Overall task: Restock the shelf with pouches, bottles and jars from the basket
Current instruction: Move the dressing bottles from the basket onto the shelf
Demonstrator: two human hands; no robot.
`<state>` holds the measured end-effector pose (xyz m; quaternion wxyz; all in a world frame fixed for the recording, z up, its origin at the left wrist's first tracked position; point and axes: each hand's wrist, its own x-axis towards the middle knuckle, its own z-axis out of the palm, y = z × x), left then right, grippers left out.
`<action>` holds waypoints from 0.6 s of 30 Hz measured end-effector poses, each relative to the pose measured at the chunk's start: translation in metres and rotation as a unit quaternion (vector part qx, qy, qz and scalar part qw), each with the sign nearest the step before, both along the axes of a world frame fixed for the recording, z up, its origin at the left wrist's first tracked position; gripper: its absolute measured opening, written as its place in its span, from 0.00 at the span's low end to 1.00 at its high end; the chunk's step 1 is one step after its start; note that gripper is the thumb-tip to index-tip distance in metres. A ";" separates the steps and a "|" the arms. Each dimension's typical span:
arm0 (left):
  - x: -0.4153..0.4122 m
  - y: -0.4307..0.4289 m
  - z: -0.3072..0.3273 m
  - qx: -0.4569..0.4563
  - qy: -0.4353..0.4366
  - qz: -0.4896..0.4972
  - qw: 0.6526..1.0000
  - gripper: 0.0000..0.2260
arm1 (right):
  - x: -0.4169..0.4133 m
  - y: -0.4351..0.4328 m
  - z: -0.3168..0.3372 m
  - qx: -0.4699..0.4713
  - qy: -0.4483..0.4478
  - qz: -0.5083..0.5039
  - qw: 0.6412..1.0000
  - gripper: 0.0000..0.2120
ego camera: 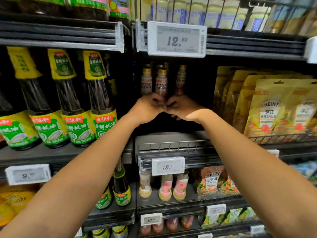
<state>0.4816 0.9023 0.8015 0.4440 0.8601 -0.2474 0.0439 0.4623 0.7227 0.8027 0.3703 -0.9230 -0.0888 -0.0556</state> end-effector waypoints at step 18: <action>-0.153 -0.065 0.007 -0.175 0.062 -0.278 0.942 0.09 | -0.252 -0.014 -0.013 0.181 -0.192 -0.209 0.942 0.09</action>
